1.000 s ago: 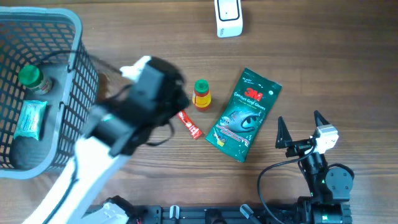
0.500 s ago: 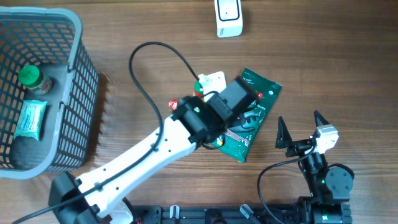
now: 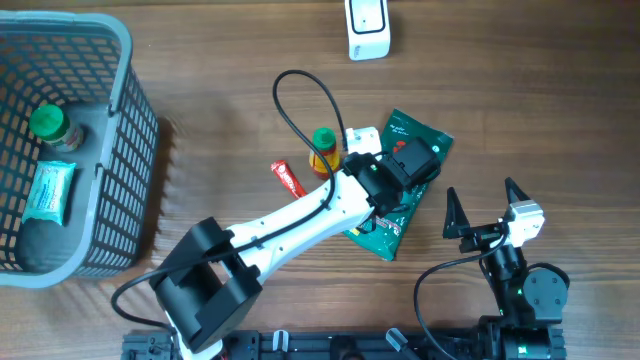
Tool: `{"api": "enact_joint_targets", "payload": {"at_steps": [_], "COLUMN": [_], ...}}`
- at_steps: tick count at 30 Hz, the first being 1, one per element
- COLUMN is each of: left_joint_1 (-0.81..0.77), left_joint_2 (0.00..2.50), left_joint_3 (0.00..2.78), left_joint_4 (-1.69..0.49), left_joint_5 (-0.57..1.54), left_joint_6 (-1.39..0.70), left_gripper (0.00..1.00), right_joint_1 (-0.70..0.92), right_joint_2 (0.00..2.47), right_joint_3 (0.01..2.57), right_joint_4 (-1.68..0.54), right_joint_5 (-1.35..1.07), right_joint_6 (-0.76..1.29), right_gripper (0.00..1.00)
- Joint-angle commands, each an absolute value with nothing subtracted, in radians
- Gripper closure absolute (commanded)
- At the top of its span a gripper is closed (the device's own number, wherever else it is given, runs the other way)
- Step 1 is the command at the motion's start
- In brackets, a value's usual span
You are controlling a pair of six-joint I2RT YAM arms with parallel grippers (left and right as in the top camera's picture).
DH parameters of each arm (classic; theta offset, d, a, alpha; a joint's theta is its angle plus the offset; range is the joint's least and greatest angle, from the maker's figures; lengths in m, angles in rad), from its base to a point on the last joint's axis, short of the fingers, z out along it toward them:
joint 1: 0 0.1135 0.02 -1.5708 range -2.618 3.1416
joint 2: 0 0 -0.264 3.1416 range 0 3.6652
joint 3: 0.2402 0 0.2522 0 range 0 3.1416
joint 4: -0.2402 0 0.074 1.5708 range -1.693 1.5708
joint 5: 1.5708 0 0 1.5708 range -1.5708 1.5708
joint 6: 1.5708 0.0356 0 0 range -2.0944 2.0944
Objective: Scan the item barcode
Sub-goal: 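Carry the snack bag out and drop it onto the gloves pack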
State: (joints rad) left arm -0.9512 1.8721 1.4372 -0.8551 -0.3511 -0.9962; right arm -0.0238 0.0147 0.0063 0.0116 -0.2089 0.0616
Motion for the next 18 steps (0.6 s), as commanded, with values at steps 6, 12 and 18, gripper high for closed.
{"api": "enact_joint_targets", "payload": {"at_steps": [6,12,18], "left_joint_1": [-0.954,-0.896,-0.705], "left_joint_2": [1.718,1.582,1.397], "left_joint_3": [1.598,1.71,1.718], "left_joint_4": [-0.852,-0.898,-0.971], "left_joint_5": [-0.387,-0.405,-0.432], "left_joint_6": [-0.782,-0.685,-0.684], "left_gripper": [0.51,0.48,0.47], "right_joint_1": [-0.02,-0.02,-0.02], "right_joint_2": [0.005,0.005,0.005], "right_joint_3": [0.005,0.005,0.005], "right_joint_4": [0.015,0.015,0.015], "right_joint_5": [-0.203,-0.203,-0.203], "right_joint_6": [0.052,0.052,0.052], "right_gripper": [0.0,0.0,0.0]}}
